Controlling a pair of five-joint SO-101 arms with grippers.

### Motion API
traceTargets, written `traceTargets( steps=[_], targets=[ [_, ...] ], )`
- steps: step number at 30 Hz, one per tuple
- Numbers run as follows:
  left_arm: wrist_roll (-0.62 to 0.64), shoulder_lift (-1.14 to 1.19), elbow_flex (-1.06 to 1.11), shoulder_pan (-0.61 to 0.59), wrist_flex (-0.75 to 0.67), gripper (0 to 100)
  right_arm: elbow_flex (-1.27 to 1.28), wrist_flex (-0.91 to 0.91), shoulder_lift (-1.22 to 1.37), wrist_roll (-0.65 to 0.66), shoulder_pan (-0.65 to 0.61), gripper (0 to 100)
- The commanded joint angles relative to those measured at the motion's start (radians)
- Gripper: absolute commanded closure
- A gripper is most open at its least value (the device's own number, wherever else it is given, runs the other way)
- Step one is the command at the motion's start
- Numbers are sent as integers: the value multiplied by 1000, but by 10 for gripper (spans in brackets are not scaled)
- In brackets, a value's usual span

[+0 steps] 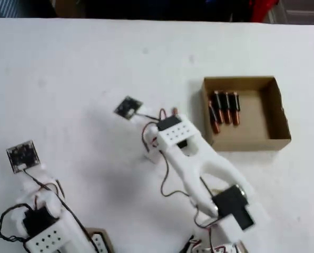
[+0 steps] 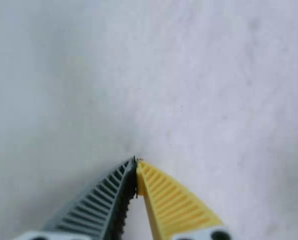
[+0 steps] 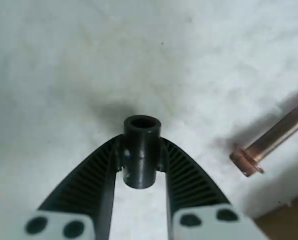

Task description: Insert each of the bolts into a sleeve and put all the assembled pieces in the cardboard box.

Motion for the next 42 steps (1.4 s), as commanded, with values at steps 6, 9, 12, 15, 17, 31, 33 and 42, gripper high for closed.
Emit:
traceTargets(
  steps=[6, 9, 12, 15, 17, 31, 33, 42],
  targets=[
    [2, -4, 0, -4, 12, 977, -141, -8, 173, 0, -4, 981],
    [2, -4, 0, -4, 12, 977, -141, -8, 176, 0, -7, 978],
    [2, -4, 0, -4, 12, 977, -141, -8, 182, 0, -10, 936],
    [2, -4, 0, -4, 12, 977, -141, -2, 180, 0, -8, 885],
    [2, -4, 0, -4, 12, 977, -141, 18, 179, 0, -12, 879],
    [2, -4, 0, -4, 12, 977, -141, 27, 182, 2, -12, 875],
    [2, -4, 0, -4, 12, 977, -141, 27, 182, 2, -12, 875],
    [2, -4, 0, -4, 12, 977, -141, 27, 182, 0, -12, 841]
  ],
)
